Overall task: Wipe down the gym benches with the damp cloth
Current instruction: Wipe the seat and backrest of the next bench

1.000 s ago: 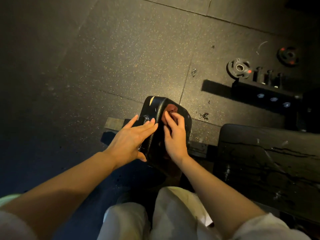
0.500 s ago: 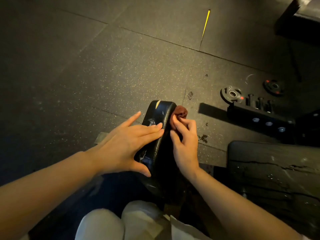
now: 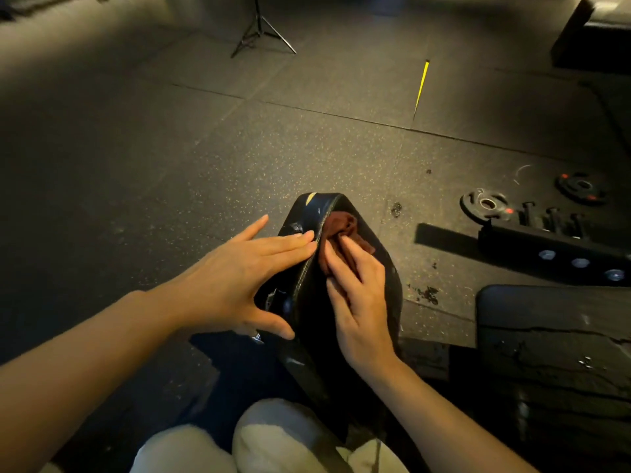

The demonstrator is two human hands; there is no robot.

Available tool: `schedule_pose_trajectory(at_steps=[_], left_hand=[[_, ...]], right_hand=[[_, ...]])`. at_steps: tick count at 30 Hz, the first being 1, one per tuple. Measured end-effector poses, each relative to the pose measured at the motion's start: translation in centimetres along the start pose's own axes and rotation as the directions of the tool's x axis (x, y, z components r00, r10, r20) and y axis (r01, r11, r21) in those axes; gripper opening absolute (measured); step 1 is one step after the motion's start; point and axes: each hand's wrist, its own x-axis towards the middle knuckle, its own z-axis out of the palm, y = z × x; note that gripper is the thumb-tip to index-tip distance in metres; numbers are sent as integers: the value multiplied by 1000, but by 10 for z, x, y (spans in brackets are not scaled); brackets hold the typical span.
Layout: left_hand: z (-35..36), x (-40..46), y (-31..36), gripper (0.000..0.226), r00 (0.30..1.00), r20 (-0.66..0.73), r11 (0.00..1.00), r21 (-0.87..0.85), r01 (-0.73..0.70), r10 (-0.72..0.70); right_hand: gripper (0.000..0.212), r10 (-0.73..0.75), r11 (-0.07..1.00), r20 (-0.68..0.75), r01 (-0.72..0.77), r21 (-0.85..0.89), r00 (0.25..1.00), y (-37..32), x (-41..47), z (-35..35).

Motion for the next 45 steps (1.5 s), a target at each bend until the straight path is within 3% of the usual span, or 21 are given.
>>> schedule_pose_trajectory(at_steps=[2,5,6,7,10,12,14,17,19,21,23,25,28,29,30,33,35,37,39,41,45], left_hand=[[-2,1,6,109,1000,14,1000,26,16,-17],[-9,7,17,119,996,53,995,65,73,-76],[-12,10,22,122,992,79,992,84,93,-100],[-15,15,27,124,988,106,988,116,105,-117],[-22,26,43,129,964,204,953,284,106,-168],[-24,31,49,126,943,254,925,363,111,-213],[-25,35,54,123,918,297,899,420,121,-262],[-27,40,63,123,899,315,881,452,138,-303],[-27,43,69,125,885,323,872,462,160,-334],[-26,46,74,125,881,315,862,477,174,-353],[-26,48,77,123,880,313,860,478,179,-358],[-27,50,79,122,871,320,865,459,203,-374],[-27,49,75,123,870,319,877,426,224,-377],[-26,48,73,124,873,322,885,410,219,-365],[-25,48,73,124,878,323,892,399,213,-354],[-24,46,69,123,886,312,892,405,202,-342],[-24,45,68,125,893,311,900,392,192,-326],[-24,43,64,126,900,308,910,371,186,-310],[-23,41,63,125,910,301,920,352,173,-287],[-22,39,63,123,919,281,927,328,180,-278],[-22,36,66,125,925,257,924,333,187,-280]], right_hand=[[43,17,999,31,-16,-39,999,27,16,-4],[41,405,914,3,-405,2,914,57,36,-8],[39,462,887,-10,-462,10,887,53,37,-7],[38,444,896,-19,-444,17,896,42,35,-6],[39,190,981,39,-191,38,981,3,28,-5],[40,139,989,66,-142,47,988,6,23,-4],[42,269,961,21,-270,58,963,31,17,-7],[39,586,808,0,-583,85,811,57,8,-10],[37,521,851,14,-520,66,854,42,10,-10],[39,267,961,44,-269,68,963,17,15,-10],[40,116,992,88,-120,37,989,9,15,-10],[41,200,980,86,-200,-8,976,32,13,-12],[39,548,836,77,-549,-17,833,68,14,-21],[37,587,809,71,-587,-21,806,65,16,-20],[37,559,829,60,-559,-21,827,54,18,-17],[42,250,968,64,-251,15,966,17,22,-7],[44,151,989,88,-150,-13,985,21,20,-6],[44,245,970,69,-244,-15,967,43,21,-9],[40,468,882,60,-470,19,882,55,27,-14],[38,546,837,56,-547,9,836,43,35,-13],[42,161,987,56,-161,-3,985,3,28,-8]])
